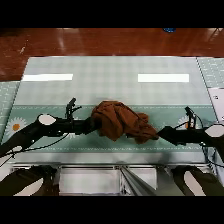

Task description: Fold the shirts.

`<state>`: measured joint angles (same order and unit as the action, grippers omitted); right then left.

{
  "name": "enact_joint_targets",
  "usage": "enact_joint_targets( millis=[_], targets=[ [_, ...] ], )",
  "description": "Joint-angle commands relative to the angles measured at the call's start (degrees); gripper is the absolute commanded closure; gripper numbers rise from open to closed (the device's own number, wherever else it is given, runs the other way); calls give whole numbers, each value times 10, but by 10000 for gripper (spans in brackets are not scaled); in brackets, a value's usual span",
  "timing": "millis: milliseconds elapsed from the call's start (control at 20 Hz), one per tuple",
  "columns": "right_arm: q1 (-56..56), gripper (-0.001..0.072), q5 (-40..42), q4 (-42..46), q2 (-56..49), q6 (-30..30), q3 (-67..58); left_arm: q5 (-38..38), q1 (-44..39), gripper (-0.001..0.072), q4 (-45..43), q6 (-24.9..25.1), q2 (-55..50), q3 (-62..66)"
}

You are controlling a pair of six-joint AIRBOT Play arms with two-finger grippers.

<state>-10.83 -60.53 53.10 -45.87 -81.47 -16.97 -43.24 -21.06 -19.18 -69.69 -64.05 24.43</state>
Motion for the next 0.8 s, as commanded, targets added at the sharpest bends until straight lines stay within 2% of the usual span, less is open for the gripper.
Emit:
enact_joint_targets(
  millis=[0, 150, 200, 250, 300, 400, 500, 600, 750],
  targets=[
    [102, 309, 90, -70, -75, 0, 1, -3, 0, 680, 1, 3, 0, 5],
    [170, 315, 149, -121, -148, 13, -23, -3, 0, 680, 1, 3, 0, 5],
    [189, 419, 156, -129, -169, 17, -39, -3, 0, 679, 1, 3, 0, 5],
    [204, 578, 151, -139, -182, 38, -57, -3, 0, 679, 1, 3, 0, 5],
    [218, 686, 137, -153, -186, 76, -79, -3, 4, 680, 1, 3, 0, 7],
    [221, 686, 94, -139, -174, 86, -139, -27, 44, 680, 1, 30, 6, 30],
    [210, 687, 59, -96, -143, 70, -223, -78, 118, 680, 2, 37, 24, 86],
    [186, 687, 32, -42, -111, 40, -338, -112, 192, 680, 2, 37, 48, 162],
    [139, 688, -5, 41, -87, 1, -563, -171, 280, 680, 2, 9, 77, 324]
  ],
)
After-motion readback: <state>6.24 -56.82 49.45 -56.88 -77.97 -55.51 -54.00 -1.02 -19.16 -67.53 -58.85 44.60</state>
